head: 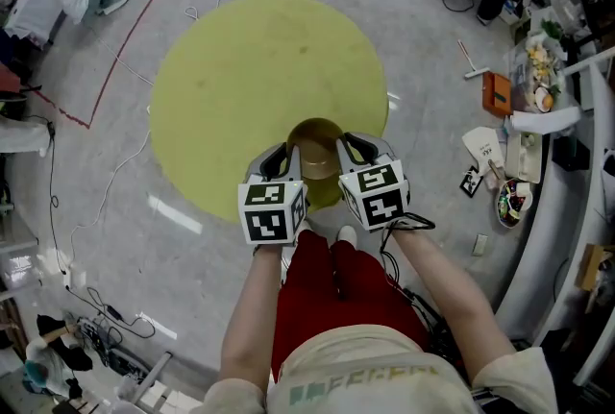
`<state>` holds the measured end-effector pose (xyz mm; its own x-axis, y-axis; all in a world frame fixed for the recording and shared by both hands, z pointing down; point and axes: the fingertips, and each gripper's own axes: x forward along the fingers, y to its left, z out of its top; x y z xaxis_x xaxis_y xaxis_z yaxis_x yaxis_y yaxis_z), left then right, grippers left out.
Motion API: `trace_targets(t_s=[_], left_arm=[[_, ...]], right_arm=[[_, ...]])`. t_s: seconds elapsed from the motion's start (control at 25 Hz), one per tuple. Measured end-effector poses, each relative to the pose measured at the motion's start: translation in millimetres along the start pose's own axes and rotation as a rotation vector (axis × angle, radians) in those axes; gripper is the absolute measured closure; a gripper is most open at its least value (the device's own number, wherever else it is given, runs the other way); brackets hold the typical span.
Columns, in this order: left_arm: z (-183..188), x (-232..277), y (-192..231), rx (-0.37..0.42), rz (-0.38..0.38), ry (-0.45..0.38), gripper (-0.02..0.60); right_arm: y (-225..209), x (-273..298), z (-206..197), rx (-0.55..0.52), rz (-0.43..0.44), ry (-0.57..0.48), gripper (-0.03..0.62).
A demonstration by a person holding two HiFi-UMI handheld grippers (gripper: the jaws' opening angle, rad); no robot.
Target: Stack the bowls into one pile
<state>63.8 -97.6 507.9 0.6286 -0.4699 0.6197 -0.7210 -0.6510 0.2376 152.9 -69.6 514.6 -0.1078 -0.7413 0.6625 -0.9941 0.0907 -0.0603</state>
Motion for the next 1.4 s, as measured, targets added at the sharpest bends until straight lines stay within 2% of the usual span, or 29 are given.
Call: trace_targets(t_s=[0.56,0.76,0.92,1.4], left_arm=[[-3.6,-0.1,0.3,-0.007,-0.006,-0.019,0.534],[1.9,-0.5,3.5,-0.021,0.009,-0.042,0.532],[6.3,-2.8,4.5,-0.025,0.001,-0.063,0.503],[41.6,-34.3,7.7,-0.018,0.067,-0.208,0.505]], right_arm=[[-0.9,0.2,0.7,0.06,0.026,-0.085,0.54],[-10.3,-3.6,10.1,0.091,0.004,-0.135,0.54],[-15.5,-6.2,14.4,0.116,-0.003,-0.153,0.54],[-16.5,-35.3,38.5,0.106,0.0,-0.227,0.542]])
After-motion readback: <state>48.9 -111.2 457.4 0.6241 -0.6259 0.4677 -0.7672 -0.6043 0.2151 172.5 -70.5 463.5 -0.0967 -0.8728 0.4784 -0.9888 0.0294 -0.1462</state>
